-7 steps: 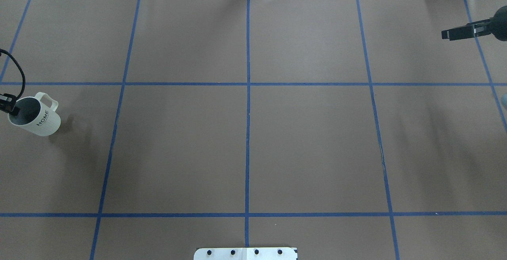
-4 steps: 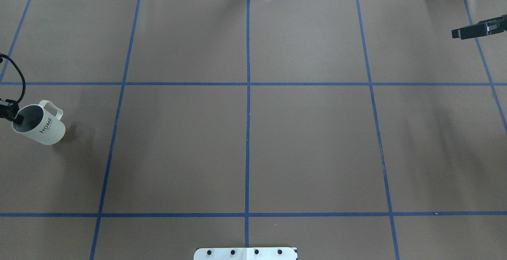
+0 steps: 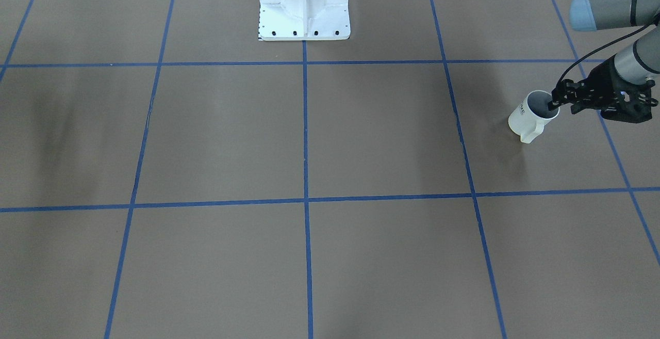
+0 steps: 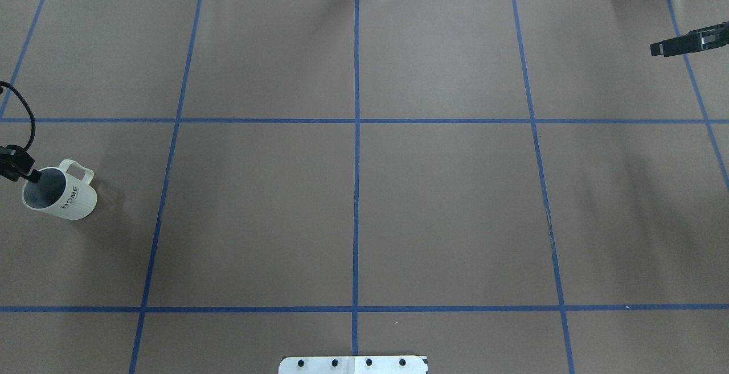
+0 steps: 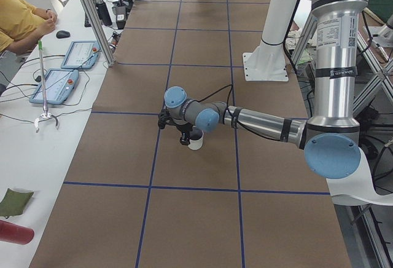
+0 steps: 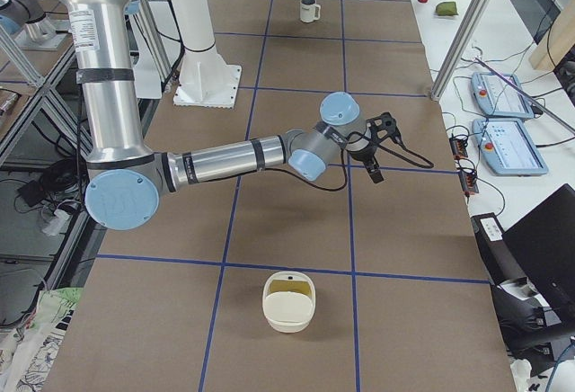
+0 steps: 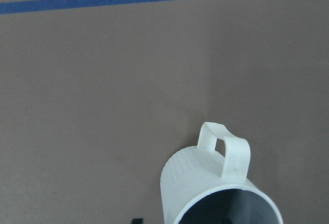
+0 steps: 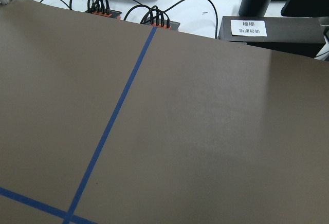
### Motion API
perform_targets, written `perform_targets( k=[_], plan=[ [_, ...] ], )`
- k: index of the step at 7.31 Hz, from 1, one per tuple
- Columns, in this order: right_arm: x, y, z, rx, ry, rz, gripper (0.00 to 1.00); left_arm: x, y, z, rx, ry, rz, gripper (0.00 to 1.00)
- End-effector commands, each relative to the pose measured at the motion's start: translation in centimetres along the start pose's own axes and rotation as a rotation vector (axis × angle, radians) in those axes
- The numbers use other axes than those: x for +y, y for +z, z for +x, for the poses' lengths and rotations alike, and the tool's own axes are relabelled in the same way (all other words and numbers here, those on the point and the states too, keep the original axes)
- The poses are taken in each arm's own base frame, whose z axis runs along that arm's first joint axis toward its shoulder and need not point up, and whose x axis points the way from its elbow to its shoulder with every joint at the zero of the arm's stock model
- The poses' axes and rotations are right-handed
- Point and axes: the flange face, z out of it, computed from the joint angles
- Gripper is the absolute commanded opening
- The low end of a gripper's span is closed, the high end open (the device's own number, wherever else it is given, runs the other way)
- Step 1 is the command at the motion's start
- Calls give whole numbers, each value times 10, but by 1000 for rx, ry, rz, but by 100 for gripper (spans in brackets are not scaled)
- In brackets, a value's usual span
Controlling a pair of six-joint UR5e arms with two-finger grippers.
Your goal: Left arm hands cup to right arm to dump lemon
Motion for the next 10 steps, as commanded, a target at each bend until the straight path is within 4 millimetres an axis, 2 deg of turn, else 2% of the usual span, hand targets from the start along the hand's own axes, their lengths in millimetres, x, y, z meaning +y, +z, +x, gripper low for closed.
perform_targets(
  k=[1,2,4,5,6,8,9,10],
  plan=[
    [6,-29,-4,29,73,-75,100,-8,-55,-23,4,-32,112,100],
    [17,-41,4,44,64,-119,100,-11,-65,-49,-23,37,131,100],
    [55,-59,66,86,-64,-237,100,-17,-76,-113,-54,14,148,100],
    [68,-70,90,84,-103,-299,100,-14,-80,-133,-58,-27,155,100],
    [79,-73,100,80,-123,-373,100,-12,-84,-154,-58,-71,161,100],
    [91,-98,88,94,-27,-483,100,-31,-97,-148,-56,-107,143,100],
    [102,-96,92,91,8,-518,100,-25,-92,-155,-56,-122,133,100],
    [116,-88,105,96,39,-544,100,-8,-84,-166,-47,-146,116,100]
  ],
)
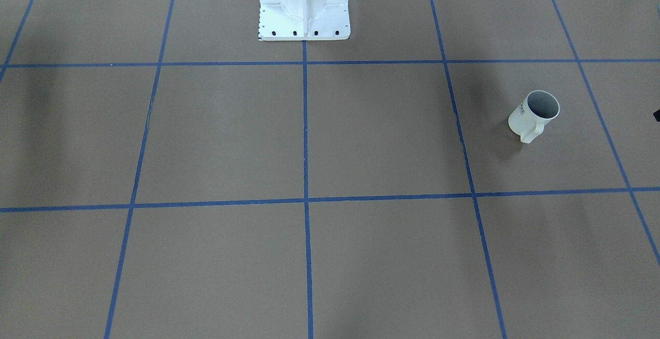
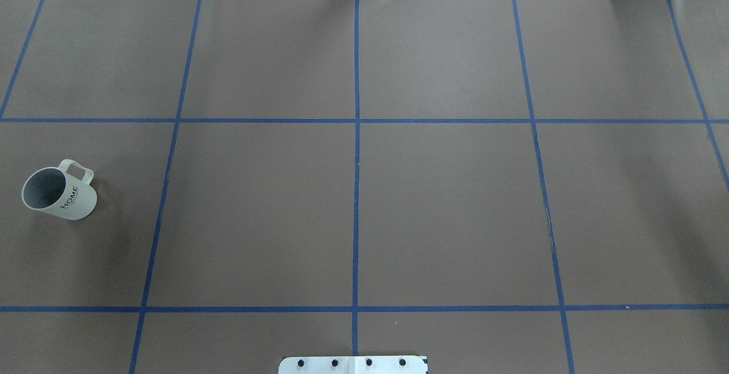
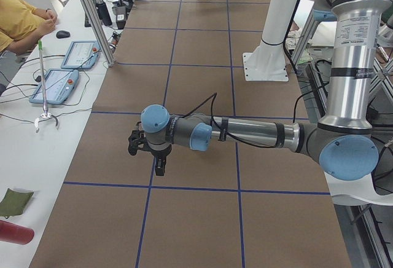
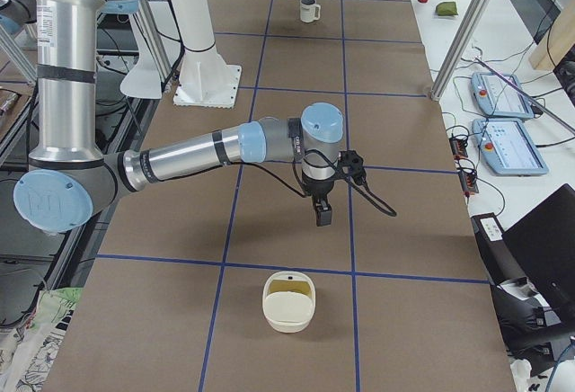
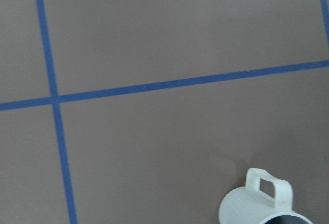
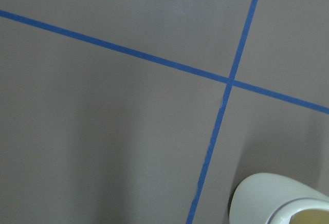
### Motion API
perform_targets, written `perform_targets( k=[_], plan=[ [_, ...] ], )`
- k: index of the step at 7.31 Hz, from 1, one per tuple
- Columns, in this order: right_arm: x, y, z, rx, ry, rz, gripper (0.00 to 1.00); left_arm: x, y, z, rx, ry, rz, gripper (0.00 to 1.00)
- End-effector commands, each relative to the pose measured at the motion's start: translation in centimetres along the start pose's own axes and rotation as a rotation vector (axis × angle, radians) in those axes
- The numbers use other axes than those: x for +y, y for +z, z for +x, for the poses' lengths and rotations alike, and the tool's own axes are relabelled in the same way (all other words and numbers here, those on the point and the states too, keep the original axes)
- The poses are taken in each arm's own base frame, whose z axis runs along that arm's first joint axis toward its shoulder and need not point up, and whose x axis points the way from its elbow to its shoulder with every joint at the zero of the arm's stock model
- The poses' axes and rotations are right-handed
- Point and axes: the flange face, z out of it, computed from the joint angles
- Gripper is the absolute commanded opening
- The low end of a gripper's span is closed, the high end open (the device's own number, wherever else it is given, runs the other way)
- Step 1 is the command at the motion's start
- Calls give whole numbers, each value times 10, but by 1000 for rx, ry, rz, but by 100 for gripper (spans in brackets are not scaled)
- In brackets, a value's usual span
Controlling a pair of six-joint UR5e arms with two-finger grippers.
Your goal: Left arm hands cup to right arm to dump lemon
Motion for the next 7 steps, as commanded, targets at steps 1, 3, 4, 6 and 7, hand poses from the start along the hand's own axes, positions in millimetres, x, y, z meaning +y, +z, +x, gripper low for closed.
perform_targets(
  k=[1,3,4,6,7],
  plan=[
    [13,21,16,-4,49,-50,100,13,3,-10,7,-23,-14,100],
    [5,40,26,-74,40,-14,100,7,-24,20,-5,-21,-9,100],
    [0,48,26,-175,92,-19,100,10,-32,24,-12,53,-3,100],
    [-19,25,9,-171,54,25,100,18,-26,10,-31,78,-18,100],
    [-22,21,12,-171,64,28,100,18,-26,10,-25,75,-20,100]
  ],
)
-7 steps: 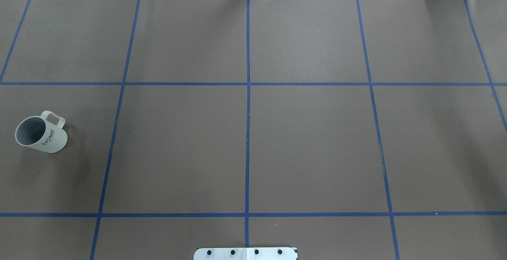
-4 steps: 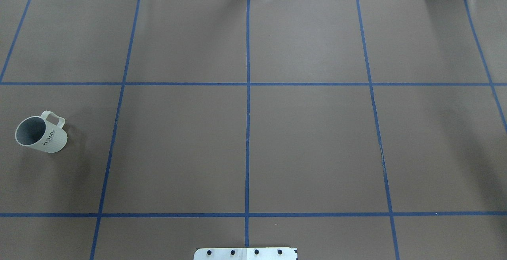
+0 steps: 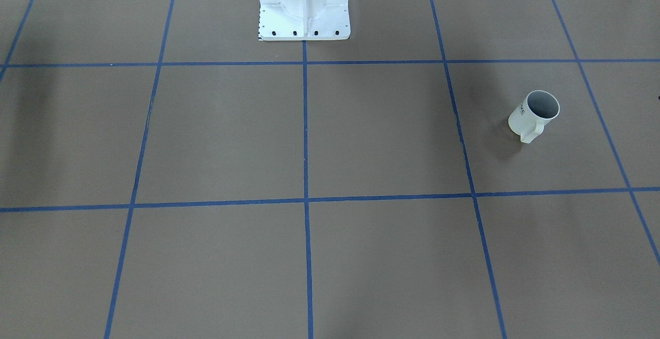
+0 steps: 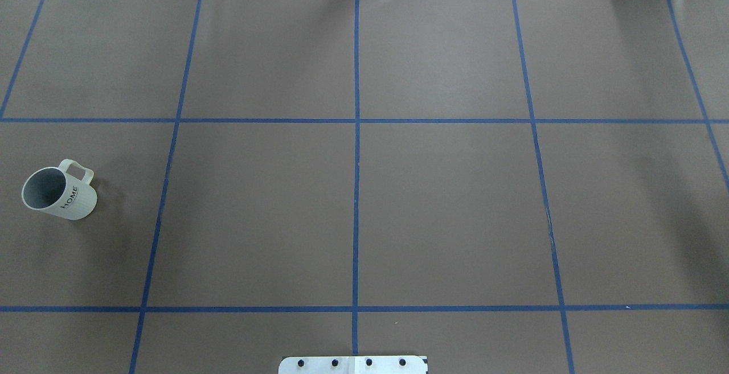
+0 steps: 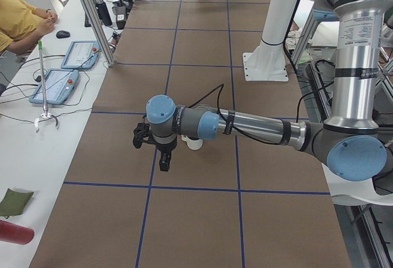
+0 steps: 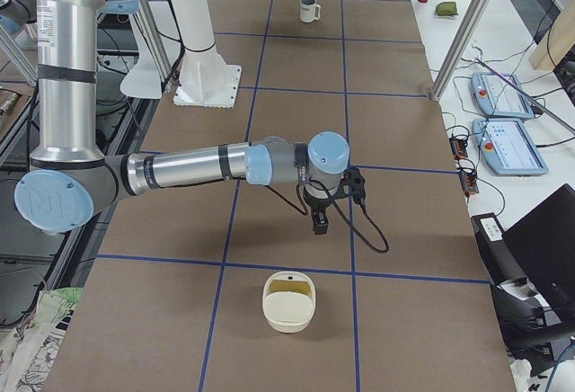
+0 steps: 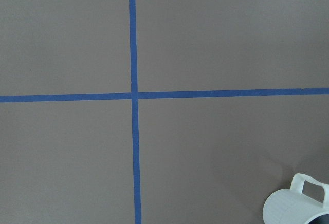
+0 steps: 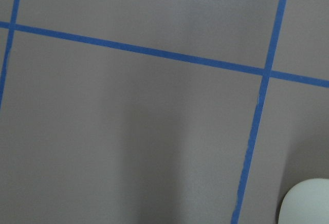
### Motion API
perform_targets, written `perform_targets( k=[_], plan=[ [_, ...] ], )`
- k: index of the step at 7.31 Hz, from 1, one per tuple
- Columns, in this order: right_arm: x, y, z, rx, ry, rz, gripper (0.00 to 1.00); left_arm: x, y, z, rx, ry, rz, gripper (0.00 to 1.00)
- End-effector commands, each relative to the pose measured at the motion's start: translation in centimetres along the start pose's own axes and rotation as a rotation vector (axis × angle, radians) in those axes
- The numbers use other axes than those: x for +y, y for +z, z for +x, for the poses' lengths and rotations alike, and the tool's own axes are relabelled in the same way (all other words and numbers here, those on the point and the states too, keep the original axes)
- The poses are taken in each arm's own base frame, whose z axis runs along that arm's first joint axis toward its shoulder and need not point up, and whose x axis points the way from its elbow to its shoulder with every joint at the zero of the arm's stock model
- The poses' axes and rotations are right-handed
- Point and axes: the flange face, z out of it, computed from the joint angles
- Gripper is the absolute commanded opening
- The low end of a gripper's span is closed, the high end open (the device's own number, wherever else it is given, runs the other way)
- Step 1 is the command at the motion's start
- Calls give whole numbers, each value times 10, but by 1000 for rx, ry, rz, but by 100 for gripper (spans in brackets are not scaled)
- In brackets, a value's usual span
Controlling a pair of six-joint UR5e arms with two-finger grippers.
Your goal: Left arm hands cup to right arm to dump lemon
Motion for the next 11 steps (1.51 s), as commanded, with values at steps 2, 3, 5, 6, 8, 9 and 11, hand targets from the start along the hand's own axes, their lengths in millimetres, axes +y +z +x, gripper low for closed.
perform_targets(
  k=[2,3,5,6,8,9,11],
  plan=[
    [-7,-9,-1,40,-12,15,100,1,1,-1,2,2,-5,100],
    [-7,-11,3,85,-13,19,100,0,0,1,4,7,-1,100],
    [8,-4,12,99,6,1,100,5,-4,4,11,13,5,100],
    [9,-2,14,107,8,-2,100,10,-2,1,-1,14,5,100],
    [9,-2,14,105,9,-3,100,18,2,-3,-4,4,-5,100],
    [9,-1,14,107,8,-4,100,18,2,-3,-2,5,-4,100],
    [6,-4,13,107,1,2,100,16,1,-1,6,6,-3,100]
  ],
)
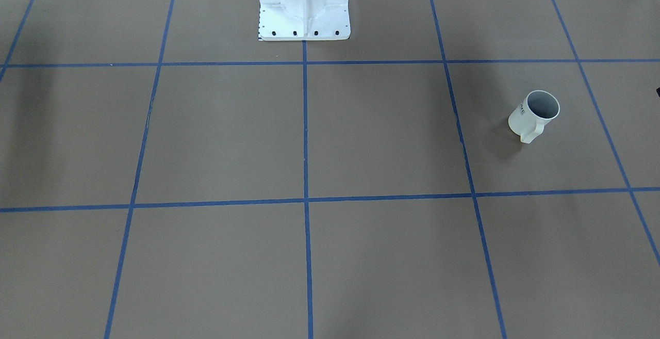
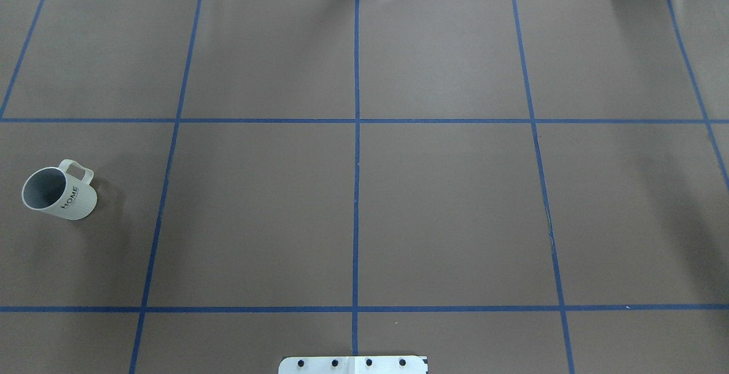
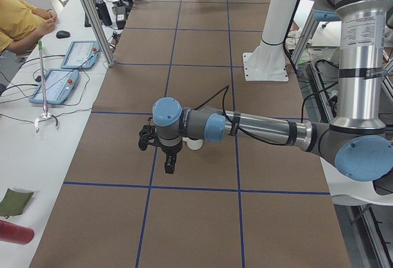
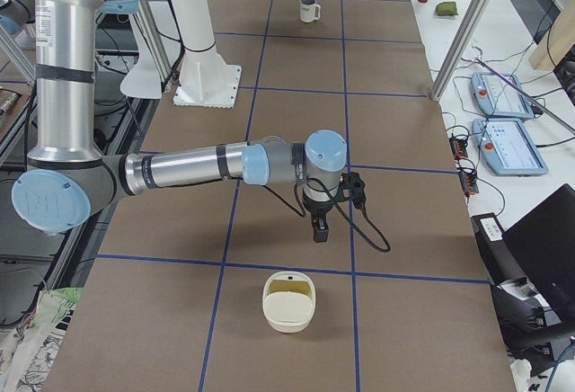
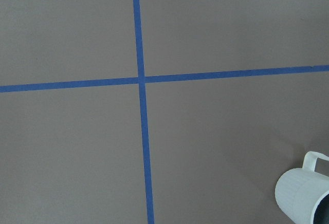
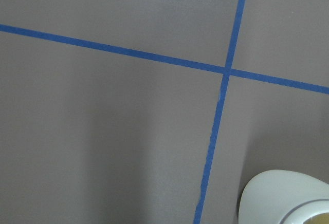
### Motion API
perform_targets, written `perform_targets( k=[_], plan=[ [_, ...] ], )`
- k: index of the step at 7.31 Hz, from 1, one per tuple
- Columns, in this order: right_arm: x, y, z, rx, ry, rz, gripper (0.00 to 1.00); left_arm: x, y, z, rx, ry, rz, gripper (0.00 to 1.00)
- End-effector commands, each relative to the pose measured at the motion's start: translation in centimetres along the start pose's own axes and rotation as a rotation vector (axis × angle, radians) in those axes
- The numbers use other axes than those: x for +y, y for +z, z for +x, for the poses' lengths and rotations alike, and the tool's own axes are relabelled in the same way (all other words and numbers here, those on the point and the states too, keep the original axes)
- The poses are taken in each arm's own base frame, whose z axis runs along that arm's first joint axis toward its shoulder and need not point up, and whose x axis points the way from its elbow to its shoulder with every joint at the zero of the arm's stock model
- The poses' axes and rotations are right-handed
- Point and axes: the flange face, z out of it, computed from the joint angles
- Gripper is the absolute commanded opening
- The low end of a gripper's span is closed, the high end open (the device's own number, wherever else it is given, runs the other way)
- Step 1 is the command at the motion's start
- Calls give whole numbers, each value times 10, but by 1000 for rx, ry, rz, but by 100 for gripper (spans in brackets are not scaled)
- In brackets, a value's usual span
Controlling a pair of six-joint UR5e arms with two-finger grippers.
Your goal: Left arm hands cup to right arm to dump lemon
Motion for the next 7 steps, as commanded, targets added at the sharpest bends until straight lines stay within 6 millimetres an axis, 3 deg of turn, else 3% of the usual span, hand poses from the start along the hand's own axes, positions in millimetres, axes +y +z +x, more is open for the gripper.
perform_targets(
  k=[1,7],
  plan=[
    [-3,-2,-1,1,-6,5,100,-1,0,1,8,1,0,100],
    [-7,-5,-5,0,-11,13,100,0,-4,6,10,11,8,100]
  ],
)
